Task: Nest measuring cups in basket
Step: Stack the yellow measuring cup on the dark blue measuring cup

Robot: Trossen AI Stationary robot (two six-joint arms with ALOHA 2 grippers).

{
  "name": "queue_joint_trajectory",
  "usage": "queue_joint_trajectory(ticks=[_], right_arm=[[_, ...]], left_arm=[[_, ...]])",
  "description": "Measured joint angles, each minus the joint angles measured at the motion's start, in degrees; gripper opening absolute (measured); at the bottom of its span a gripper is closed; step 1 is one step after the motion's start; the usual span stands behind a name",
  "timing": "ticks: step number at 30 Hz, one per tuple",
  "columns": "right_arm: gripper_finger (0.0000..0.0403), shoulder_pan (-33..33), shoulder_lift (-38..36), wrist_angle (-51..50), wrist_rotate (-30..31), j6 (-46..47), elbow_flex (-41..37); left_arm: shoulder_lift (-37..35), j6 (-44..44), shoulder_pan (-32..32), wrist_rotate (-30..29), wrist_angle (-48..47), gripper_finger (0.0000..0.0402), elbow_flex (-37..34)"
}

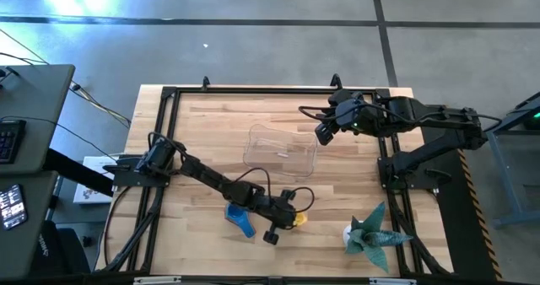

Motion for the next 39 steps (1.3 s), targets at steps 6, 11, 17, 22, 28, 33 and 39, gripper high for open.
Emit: queue_joint_trajectory(ticks=[6,11,17,22,28,33,39], right_arm=[[0.0101,0.0,0.0,0.0,0.0,0.0,0.0],[0.0101,0.0,0.0,0.0,0.0,0.0,0.0],[0.0101,0.0,0.0,-0.2,0.0,0.0,0.0],[0.0101,0.0,0.0,-0.6,0.0,0.0,0.0],[0.0101,0.0,0.0,-1.1,0.1,0.0,0.0],[0.0101,0.0,0.0,-2.0,0.1,-0.5,0.0],[0.0101,0.0,0.0,-2.5,0.0,-0.5,0.0]], left_arm=[[0.0,-0.4,0.9,0.0,-5.4,0.0001,2.5],[-0.1,-4.9,1.2,-2.1,-9.1,0.0001,4.4],[-2.3,-13.0,1.0,-6.0,-15.7,0.0000,5.8],[-4.8,-17.5,0.4,-9.9,-22.3,0.0000,7.5],[-8.6,-26.0,-0.7,-13.8,-30.3,0.0000,8.5],[-11.6,-35.3,-2.1,-16.4,-35.1,0.0000,8.6],[-15.6,-49.9,-4.7,-20.9,-43.8,0.0000,8.5]])
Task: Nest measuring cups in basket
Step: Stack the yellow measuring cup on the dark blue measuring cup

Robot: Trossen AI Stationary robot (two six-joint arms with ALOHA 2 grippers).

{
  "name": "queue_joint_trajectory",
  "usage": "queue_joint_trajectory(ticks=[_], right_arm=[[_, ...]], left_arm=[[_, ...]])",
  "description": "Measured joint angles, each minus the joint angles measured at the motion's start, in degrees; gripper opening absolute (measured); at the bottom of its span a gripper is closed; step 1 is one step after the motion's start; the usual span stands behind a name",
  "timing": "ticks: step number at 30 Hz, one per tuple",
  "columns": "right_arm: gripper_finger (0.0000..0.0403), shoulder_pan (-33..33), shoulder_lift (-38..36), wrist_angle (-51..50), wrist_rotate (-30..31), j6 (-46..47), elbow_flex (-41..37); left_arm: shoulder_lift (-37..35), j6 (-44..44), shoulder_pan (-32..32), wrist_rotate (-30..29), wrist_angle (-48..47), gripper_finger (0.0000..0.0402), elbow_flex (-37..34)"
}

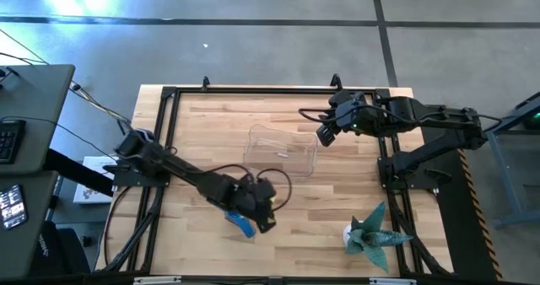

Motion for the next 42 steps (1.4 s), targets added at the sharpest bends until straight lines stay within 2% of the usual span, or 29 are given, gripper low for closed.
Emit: queue_joint_trajectory(ticks=[3,10,17,21,29,42], right_arm=[[0.0101,0.0,0.1,-0.6,0.0,0.0,-0.1],[0.0101,0.0,0.4,-1.1,-0.8,0.0,-0.1],[0.0101,0.4,1.9,-0.5,-14.0,1.5,-0.1],[0.0101,3.0,3.9,-0.1,-17.9,4.9,-0.1],[0.0101,11.0,10.5,3.8,-17.9,13.7,-0.1],[0.0101,19.4,24.5,21.4,-17.9,25.2,-0.1]], left_arm=[[-1.6,-7.2,-1.8,-2.1,-2.6,0.0000,0.1],[-3.4,-15.2,-6.0,-3.9,-8.7,0.0000,0.2],[-3.7,-18.7,-8.8,-3.9,-14.0,0.0000,0.0],[-3.7,-19.2,-10.1,-3.9,-16.0,0.0000,0.0],[-6.9,-19.2,-11.6,-3.6,-21.1,0.0000,0.0],[-14.8,-16.7,-13.8,-5.1,-32.0,0.0000,0.0]])
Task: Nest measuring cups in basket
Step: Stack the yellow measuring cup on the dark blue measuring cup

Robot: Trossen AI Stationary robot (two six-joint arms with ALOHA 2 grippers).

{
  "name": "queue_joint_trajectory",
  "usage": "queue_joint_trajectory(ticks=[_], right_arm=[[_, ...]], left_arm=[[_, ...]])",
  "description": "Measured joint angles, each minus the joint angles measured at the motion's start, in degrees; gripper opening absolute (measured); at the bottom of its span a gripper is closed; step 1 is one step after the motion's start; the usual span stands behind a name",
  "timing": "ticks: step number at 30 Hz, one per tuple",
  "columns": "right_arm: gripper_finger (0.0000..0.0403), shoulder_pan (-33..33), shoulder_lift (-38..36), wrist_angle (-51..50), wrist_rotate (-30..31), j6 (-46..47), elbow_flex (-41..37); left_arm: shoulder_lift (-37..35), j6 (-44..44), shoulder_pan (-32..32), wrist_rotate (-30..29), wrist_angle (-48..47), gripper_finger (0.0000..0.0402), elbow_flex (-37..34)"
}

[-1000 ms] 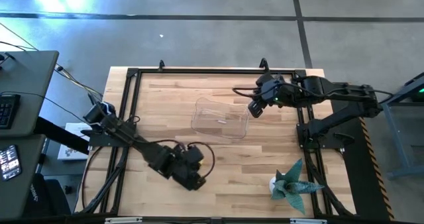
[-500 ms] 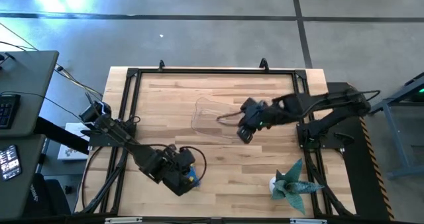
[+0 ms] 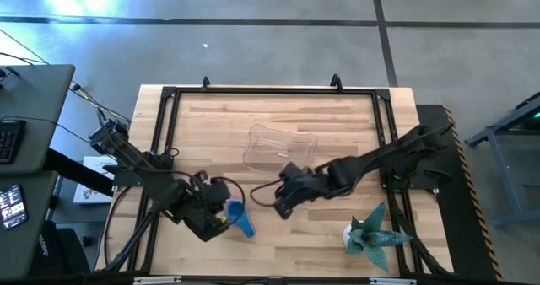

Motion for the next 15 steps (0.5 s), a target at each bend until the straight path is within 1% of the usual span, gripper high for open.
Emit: queue_joint_trajectory(ticks=[7,15], right_arm=[[0.0101,2.3,6.5,6.1,0.3,6.1,0.0],[0.0101,4.0,13.3,11.5,0.5,13.2,0.0]], left_arm=[[-2.6,3.8,-0.3,-0.6,-3.9,0.0000,0.0],[-5.2,9.7,-0.3,-0.6,-4.5,0.0000,0.0]])
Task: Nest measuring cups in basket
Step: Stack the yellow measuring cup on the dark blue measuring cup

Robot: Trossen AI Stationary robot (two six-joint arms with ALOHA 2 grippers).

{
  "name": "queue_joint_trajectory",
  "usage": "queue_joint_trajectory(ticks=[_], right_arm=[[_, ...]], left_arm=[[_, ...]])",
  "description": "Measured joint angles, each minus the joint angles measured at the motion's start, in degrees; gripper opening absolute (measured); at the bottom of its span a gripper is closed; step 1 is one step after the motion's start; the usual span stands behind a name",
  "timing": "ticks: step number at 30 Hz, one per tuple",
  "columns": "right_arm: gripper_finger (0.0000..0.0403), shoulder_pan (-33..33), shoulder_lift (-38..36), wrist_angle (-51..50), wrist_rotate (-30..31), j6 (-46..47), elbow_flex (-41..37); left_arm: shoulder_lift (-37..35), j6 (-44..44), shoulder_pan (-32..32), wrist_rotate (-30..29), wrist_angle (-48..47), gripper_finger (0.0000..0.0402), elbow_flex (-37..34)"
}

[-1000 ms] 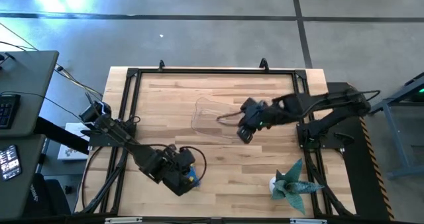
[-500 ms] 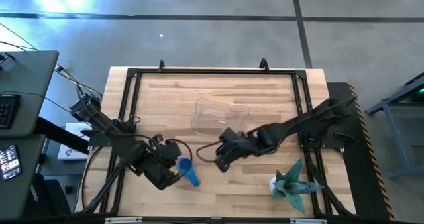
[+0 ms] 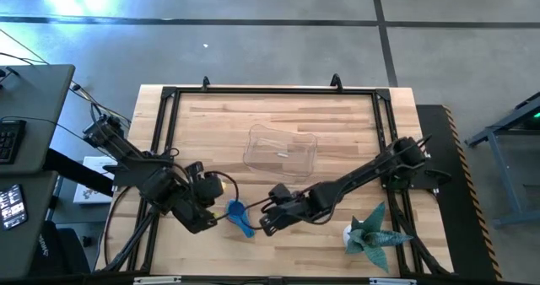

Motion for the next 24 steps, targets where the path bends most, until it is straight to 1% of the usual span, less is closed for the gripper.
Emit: queue_joint_trajectory(ticks=[3,10,18,24], right_arm=[[0.0101,0.3,2.0,2.7,0.2,2.3,0.0],[0.0101,0.4,6.0,10.6,1.0,3.6,0.1],[0.0101,0.3,9.0,11.2,5.2,7.3,0.1],[0.0101,0.0,11.7,14.5,4.8,8.1,0.1]], left_arm=[[-1.0,2.0,0.0,-0.2,0.0,0.0000,0.0],[-2.9,5.5,0.0,-0.8,0.0,0.0000,0.0],[-4.1,7.4,0.0,-1.2,0.0,0.0000,0.0],[-4.1,8.4,0.0,-1.2,0.0,0.0000,0.0]])
